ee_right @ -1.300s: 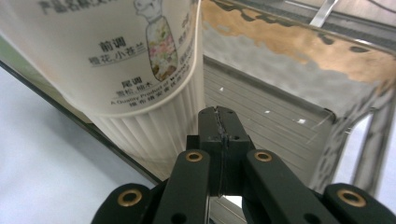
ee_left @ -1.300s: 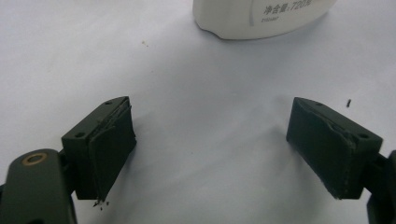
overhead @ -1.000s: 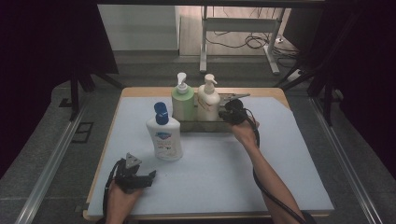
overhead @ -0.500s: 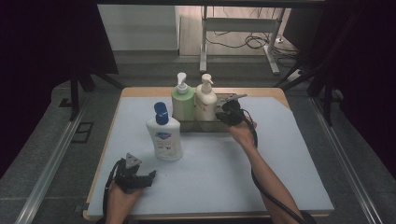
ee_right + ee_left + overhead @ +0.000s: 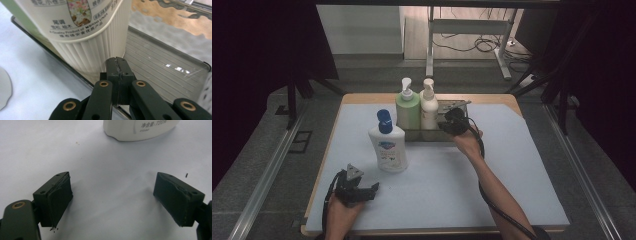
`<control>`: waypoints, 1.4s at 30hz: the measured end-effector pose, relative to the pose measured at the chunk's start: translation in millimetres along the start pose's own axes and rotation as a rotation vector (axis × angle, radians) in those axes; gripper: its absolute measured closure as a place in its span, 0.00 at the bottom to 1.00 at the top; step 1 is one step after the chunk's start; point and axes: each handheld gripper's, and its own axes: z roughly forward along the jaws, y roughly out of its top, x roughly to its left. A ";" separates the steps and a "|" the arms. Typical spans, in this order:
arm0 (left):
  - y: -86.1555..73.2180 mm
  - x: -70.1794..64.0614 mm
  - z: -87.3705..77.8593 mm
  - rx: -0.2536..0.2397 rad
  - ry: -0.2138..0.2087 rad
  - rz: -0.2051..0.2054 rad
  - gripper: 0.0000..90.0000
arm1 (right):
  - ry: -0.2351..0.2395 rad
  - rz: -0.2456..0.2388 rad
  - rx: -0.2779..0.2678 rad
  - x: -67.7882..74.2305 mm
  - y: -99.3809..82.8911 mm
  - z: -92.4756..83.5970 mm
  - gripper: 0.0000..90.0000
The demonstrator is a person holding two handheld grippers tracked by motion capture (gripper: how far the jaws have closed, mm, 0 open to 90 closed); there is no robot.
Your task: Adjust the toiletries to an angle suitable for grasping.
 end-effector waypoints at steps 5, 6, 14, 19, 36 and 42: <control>0.0 0.0 0.0 0.000 0.000 0.000 0.16 | 0.004 -0.013 0.001 3.7 1.8 -0.9 0.99; 0.0 -0.1 0.0 0.000 -0.001 -0.002 0.16 | 0.015 -0.007 -0.003 3.0 2.1 -2.2 0.99; 0.0 -0.1 0.0 0.000 0.000 -0.002 0.16 | 0.028 -0.019 -0.010 4.8 3.5 -6.7 0.99; 0.0 0.0 0.0 0.000 0.000 0.000 0.16 | 0.034 -0.021 -0.016 5.7 4.1 -8.7 0.99; 0.0 0.0 0.0 0.000 0.000 0.001 0.16 | 0.036 -0.012 -0.032 5.2 9.0 -13.2 0.99; 0.0 0.0 0.0 0.000 0.000 0.000 0.17 | 0.037 -0.016 -0.028 6.2 9.5 -13.5 0.99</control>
